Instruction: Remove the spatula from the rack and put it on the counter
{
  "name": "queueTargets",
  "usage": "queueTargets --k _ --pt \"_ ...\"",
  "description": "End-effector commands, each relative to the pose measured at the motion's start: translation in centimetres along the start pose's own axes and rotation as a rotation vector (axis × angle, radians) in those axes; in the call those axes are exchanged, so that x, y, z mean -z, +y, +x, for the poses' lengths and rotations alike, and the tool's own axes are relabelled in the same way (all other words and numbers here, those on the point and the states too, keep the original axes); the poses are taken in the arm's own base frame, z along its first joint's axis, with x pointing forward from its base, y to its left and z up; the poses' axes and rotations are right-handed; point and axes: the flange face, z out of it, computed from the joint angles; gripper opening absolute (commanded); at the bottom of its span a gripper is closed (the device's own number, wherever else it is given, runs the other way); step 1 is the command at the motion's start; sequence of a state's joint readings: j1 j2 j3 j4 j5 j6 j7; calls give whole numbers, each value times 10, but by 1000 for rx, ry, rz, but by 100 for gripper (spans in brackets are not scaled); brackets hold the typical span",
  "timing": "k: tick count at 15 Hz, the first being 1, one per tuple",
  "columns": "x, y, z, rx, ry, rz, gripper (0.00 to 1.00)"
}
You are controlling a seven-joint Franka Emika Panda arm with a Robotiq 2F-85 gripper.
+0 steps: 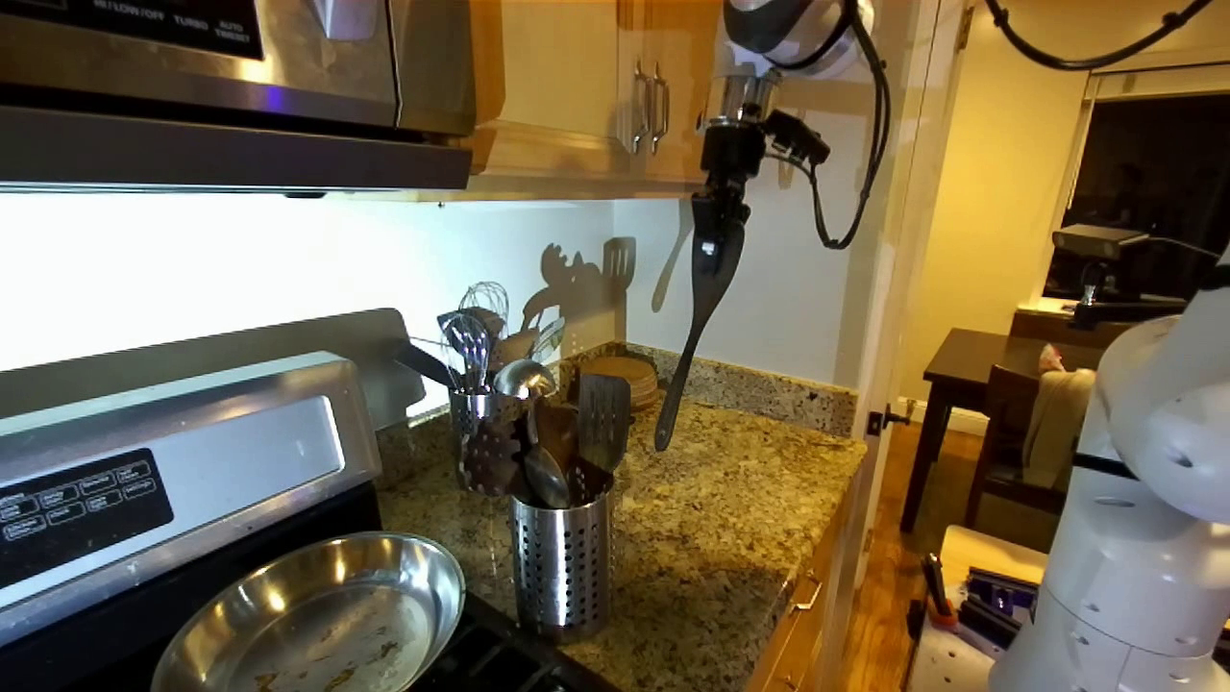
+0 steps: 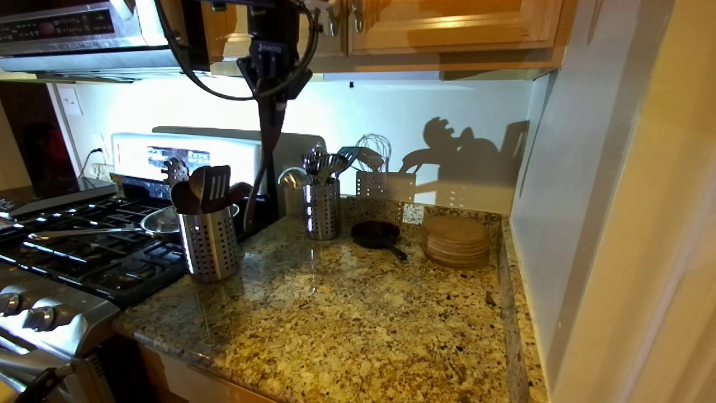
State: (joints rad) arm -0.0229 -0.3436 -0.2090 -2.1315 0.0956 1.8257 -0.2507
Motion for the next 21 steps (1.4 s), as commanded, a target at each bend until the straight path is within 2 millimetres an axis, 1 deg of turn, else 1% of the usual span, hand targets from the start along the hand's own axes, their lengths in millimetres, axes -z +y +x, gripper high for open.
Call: queueTargets --k 1,5,6,9,12,17,19,20,21 --pt "-42 19 -1 30 8 54 8" --pt "-91 26 2 70 -22 120 8" --pt "-100 25 1 78 -26 142 8" --pt "-129 35 -2 85 -42 227 8" --pt "-150 50 -5 87 -37 306 8" --pt "-184 73 -11 129 -44 363 8" --pt "-192 79 -14 122 -50 372 7" --pt "-187 73 -8 126 -79 358 8" --pt "-191 76 -9 124 -83 362 8"
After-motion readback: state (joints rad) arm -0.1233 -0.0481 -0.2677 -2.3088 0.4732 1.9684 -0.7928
